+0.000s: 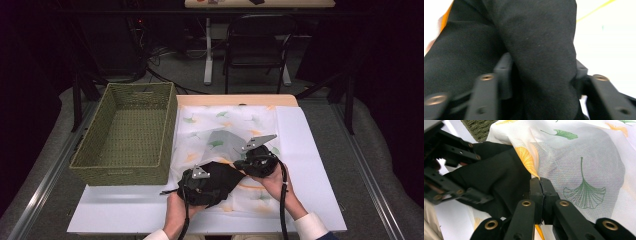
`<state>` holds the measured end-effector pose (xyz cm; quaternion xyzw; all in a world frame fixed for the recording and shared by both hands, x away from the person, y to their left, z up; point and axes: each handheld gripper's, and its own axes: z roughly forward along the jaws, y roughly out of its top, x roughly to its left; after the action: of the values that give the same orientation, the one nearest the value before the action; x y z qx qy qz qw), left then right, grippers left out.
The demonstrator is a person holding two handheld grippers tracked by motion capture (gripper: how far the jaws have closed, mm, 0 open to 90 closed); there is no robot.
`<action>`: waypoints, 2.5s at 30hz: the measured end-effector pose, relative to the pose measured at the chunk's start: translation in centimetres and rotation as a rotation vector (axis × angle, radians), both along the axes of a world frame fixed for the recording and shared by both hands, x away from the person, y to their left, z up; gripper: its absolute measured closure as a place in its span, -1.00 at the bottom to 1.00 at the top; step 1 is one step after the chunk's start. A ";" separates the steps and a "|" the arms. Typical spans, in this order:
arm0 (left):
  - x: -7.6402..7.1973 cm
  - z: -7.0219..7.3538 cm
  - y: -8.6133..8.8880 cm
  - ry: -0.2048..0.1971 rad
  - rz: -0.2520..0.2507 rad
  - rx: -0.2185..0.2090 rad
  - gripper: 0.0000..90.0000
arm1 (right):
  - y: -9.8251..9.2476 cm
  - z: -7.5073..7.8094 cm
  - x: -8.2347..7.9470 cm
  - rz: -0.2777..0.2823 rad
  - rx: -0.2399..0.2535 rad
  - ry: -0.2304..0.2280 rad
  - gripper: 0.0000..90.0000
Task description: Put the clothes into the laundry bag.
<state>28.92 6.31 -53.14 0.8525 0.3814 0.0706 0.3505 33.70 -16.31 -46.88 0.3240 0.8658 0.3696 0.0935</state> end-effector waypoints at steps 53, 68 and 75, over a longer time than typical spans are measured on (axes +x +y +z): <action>3.1 -0.7 -2.3 -0.036 0.066 -0.068 0.23 | -0.2 0.3 -0.2 0.005 0.025 0.009 0.99; 0.3 -0.4 -0.4 -0.051 0.084 0.020 -0.07 | -0.2 0.2 -0.1 -0.002 0.021 0.015 0.99; 1.0 -1.0 -1.8 -0.089 0.104 -0.038 0.64 | -0.2 0.0 -0.1 0.003 0.018 0.019 0.99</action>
<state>29.90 4.49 -54.14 0.8208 0.4105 0.1195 0.3790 33.63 -16.46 -46.88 0.3272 0.8638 0.3742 0.0818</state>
